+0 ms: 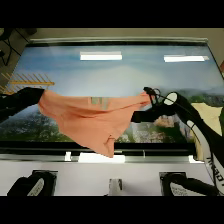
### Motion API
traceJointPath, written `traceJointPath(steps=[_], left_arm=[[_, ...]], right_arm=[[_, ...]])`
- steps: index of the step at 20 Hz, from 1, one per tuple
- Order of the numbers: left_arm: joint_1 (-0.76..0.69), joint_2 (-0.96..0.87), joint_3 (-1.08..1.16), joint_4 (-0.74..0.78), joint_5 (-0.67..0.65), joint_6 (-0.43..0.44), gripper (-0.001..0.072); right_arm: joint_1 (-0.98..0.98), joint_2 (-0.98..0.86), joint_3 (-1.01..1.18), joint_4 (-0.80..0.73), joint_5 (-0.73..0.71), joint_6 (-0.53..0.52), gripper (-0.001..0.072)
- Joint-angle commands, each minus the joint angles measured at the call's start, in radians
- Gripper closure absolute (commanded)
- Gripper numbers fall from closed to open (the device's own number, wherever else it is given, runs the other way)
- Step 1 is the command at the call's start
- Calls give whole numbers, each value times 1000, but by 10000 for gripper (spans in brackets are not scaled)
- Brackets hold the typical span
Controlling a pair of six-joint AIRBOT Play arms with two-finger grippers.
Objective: Fold the shirts.
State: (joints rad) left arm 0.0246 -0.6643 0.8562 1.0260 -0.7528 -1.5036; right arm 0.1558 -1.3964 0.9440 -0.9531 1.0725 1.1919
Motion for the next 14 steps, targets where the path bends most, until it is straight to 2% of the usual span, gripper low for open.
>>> traceJointPath(steps=[1, 3, 6, 9, 10, 11, 12, 13, 14], left_arm=[[0, 2, 0, -11, 0, 0, 671], [-1, 2, 0, -22, 1, 0, 672], [-1, 2, 0, -33, 1, 0, 671], [-1, 2, 0, -33, 1, 0, 671], [-1, 2, 0, -33, 1, 0, 671], [-1, 2, 0, -33, 1, 0, 671], [-1, 2, 0, -33, 1, 0, 671], [-1, 2, 0, -33, 1, 0, 671], [0, 2, 0, -32, 1, 0, 671]], right_arm=[[20, -88, -57, 186, -36, -32, 52], [60, -115, -57, 229, -108, -22, 52], [127, -137, -56, 256, -252, 68, 57], [166, -155, -56, 280, -329, 126, 63], [172, -158, -56, 296, -346, 125, 117], [173, -158, -56, 303, -370, 125, 267], [173, -158, -56, 314, -389, 110, 505], [171, -157, -55, 329, -395, 86, 682], [170, -154, -45, 329, -397, 35, 689]])
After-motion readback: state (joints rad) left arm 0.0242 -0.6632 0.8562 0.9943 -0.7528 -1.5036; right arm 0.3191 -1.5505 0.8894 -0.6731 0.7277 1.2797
